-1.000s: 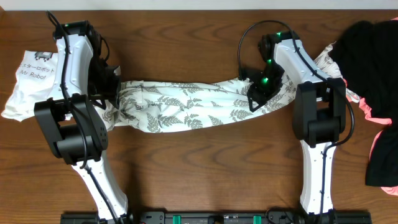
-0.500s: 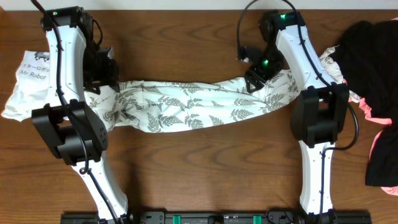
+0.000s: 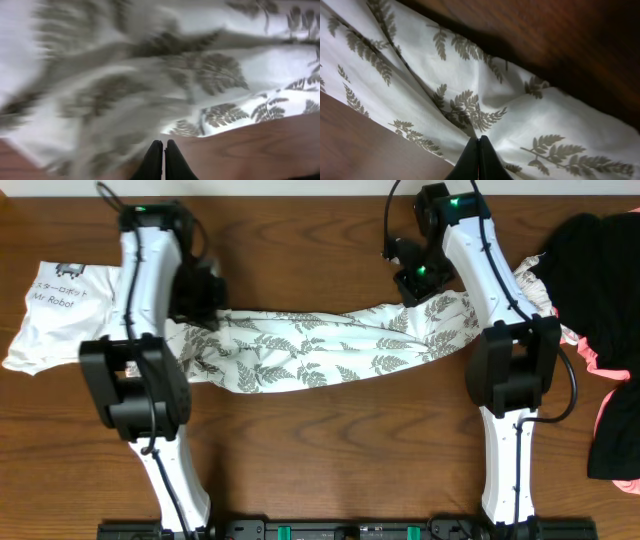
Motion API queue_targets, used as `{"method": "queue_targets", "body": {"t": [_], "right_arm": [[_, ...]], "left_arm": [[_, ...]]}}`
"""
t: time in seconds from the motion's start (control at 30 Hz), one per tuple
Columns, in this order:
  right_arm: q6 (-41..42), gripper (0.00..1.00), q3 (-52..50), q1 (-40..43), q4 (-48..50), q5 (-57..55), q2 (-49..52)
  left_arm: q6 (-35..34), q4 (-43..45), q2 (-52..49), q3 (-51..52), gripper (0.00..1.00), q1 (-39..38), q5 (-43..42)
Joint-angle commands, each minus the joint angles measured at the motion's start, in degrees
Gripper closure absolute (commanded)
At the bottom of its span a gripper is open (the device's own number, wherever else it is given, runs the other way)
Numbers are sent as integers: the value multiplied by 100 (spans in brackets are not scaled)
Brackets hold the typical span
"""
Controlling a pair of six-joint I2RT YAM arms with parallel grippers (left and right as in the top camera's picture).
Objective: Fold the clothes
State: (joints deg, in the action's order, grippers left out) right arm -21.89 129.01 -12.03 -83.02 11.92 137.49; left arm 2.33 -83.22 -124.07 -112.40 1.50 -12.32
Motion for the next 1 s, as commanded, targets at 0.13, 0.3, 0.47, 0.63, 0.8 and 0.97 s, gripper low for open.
{"method": "queue_targets", "body": {"t": [0.13, 0.3, 0.47, 0.63, 0.8, 0.97], "right_arm": [[223, 99, -433, -42, 105, 55, -96], [219, 99, -833, -42, 284, 52, -96], [216, 99, -1023, -42, 385, 52, -96], [214, 99, -1029, -39, 404, 50, -96], [210, 99, -1029, -35, 409, 44, -96], [203, 99, -1029, -35, 409, -15, -96]], "left_arm": [[-118, 323, 138, 643, 94, -293, -68], [-249, 815, 138, 1351, 94, -203, -11], [-424, 1071, 138, 1919, 94, -107, 407], [-761, 1202, 138, 2286, 94, 13, 1351], [-911, 1397, 138, 2592, 94, 195, 1355], [-1344, 1353, 138, 2798, 94, 535, 1993]]}}
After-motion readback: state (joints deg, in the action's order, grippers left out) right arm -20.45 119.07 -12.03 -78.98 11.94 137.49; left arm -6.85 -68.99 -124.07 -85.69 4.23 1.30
